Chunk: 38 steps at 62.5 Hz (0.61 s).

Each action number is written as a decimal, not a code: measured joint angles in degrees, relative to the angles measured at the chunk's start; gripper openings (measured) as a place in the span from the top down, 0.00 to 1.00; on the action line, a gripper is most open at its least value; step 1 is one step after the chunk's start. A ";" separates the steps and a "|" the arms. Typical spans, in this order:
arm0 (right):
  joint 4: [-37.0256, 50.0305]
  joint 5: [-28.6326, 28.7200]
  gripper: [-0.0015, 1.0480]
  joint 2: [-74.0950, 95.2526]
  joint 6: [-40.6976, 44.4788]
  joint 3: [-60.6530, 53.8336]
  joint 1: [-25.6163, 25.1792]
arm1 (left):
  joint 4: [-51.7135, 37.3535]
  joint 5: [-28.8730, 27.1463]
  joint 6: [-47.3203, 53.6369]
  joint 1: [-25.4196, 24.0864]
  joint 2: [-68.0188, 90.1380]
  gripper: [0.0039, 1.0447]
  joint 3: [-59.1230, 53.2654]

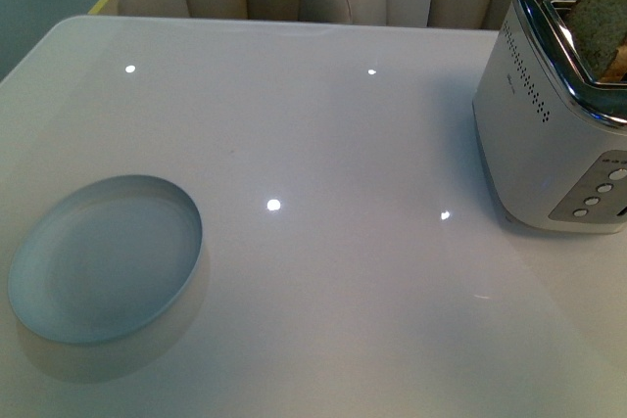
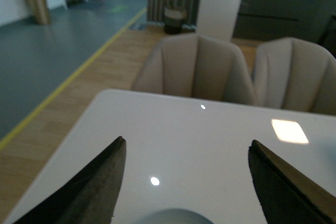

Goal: Left arm holds plate, right arm toasts bread

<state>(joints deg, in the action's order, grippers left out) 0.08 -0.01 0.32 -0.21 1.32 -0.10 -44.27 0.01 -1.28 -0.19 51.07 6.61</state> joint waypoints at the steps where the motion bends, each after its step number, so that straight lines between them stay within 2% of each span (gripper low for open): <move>1: 0.00 0.00 0.08 0.00 0.00 0.00 0.00 | 0.44 0.07 0.04 0.09 -0.61 0.61 -0.33; 5: 0.00 -0.02 0.08 0.00 0.02 0.00 0.00 | 2.10 0.00 0.26 0.11 -2.99 0.73 -1.46; 9: 0.00 -0.02 0.08 0.00 0.00 0.00 0.00 | 4.28 -0.02 0.42 0.11 -6.47 0.89 -2.64; 12: 0.00 -0.02 0.08 0.00 0.00 0.00 0.00 | 2.23 -0.02 0.44 0.11 -6.73 0.97 -4.00; 18: 0.00 0.00 0.08 0.00 0.00 0.00 0.00 | 3.80 -0.02 0.61 0.11 -8.79 0.97 -5.66; 38: 0.00 -0.02 0.08 0.00 0.00 0.00 0.00 | 17.53 -0.02 0.63 0.11 -24.09 0.97 -5.86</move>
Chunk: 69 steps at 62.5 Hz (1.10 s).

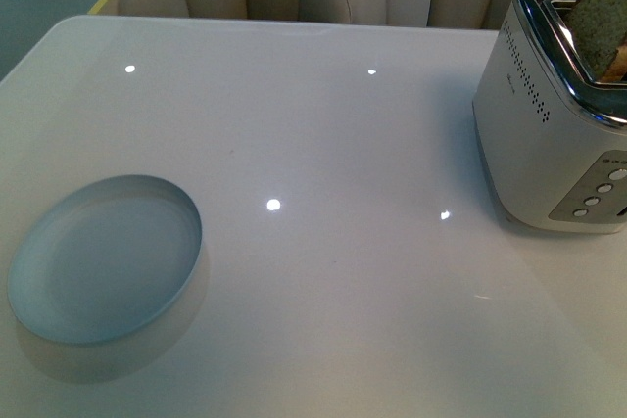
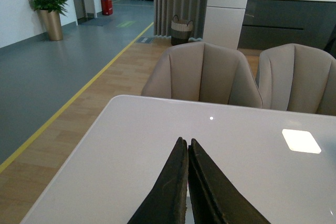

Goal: Left arm holds plate, right arm toasts bread

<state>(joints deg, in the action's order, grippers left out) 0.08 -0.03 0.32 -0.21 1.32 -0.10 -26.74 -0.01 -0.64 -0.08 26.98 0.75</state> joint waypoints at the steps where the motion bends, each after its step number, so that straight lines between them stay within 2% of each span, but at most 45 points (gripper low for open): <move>1: 0.00 0.00 0.08 0.00 0.00 0.00 0.00 | 0.31 0.00 0.00 0.00 -0.31 0.97 0.00; 23: 0.00 0.00 0.08 0.00 0.00 0.00 0.00 | 10.03 0.00 0.00 0.00 -10.29 0.97 0.00; 46: 0.00 0.00 0.08 0.00 0.00 0.00 0.00 | 16.37 0.00 0.02 0.00 -16.63 0.97 0.00; 53: 0.00 0.00 0.08 0.00 0.00 0.00 0.00 | 25.81 0.00 0.02 0.00 -24.46 0.97 0.00; 69: 0.00 0.02 0.08 0.00 0.00 0.00 0.00 | 26.67 0.00 0.02 0.00 -26.62 0.97 0.00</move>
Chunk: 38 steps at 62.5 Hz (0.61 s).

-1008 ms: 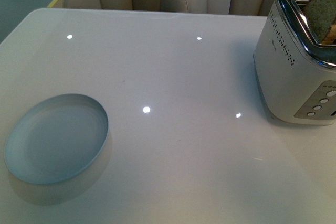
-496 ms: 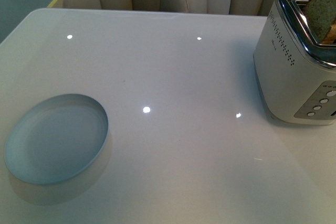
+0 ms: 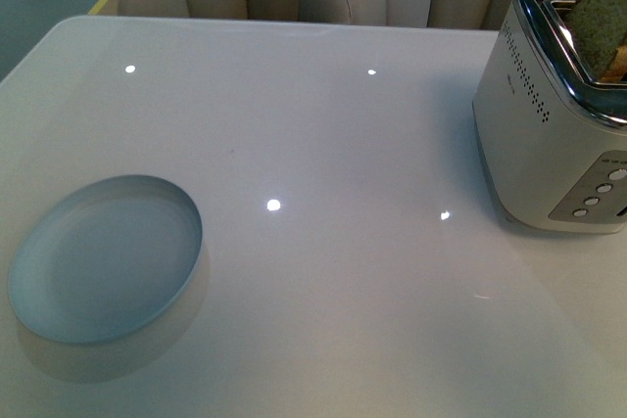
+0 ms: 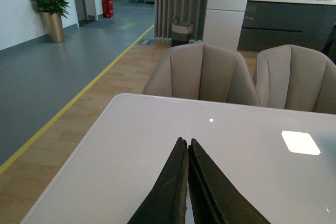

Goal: Left arm holds plate, right arm toasts bread

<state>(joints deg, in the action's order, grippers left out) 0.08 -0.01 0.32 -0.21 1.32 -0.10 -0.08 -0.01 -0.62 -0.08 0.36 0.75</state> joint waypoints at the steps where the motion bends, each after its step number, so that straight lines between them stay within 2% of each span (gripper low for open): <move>1: 0.00 0.00 0.08 0.00 0.00 0.00 0.00 | 0.00 0.00 0.00 0.00 0.00 0.97 0.00; 8: 0.00 0.00 0.08 0.00 0.00 0.00 0.00 | 0.00 0.00 -0.02 0.00 0.00 0.97 0.00; 38: 0.00 0.00 0.08 0.00 0.00 0.00 0.00 | 0.00 0.00 0.00 0.00 0.00 0.10 0.00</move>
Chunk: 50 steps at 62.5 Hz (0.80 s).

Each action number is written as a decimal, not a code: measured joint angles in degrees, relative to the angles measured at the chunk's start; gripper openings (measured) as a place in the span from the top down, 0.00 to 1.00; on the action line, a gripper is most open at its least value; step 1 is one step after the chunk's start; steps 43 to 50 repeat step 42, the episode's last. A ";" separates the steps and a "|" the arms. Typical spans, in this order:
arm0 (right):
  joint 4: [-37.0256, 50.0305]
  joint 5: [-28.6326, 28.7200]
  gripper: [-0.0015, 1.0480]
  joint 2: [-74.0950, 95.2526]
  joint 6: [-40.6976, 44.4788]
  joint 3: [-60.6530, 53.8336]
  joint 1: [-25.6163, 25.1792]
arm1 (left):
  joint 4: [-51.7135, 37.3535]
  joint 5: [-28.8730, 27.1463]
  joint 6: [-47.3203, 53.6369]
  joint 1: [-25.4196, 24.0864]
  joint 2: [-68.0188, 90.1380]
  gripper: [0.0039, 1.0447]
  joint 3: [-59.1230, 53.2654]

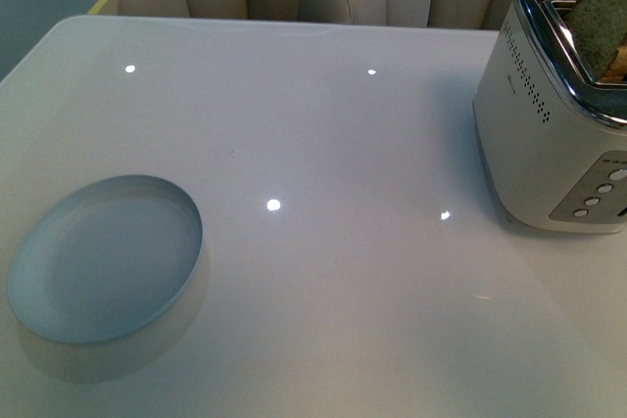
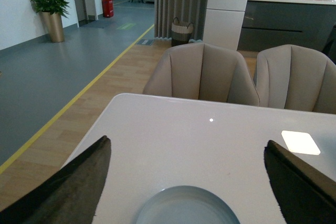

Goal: Left arm holds plate, right arm toasts bread

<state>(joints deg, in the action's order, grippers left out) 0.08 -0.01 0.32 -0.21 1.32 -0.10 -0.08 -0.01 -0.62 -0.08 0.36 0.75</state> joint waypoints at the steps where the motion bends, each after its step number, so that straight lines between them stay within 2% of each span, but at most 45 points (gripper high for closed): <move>1: 0.00 -0.02 0.08 0.00 0.00 0.00 0.00 | 0.00 0.00 0.00 0.00 0.00 0.08 0.00; 3: 0.00 -0.02 0.08 0.00 0.00 0.00 0.00 | 0.00 0.00 0.15 0.00 0.00 0.05 0.00; 6: 0.00 -0.02 0.08 0.00 0.00 0.00 0.00 | 0.00 0.00 0.13 0.00 0.00 0.07 0.00; 50: 0.00 0.00 0.08 0.00 0.00 0.00 0.00 | 0.00 0.00 0.13 0.00 0.00 0.07 0.00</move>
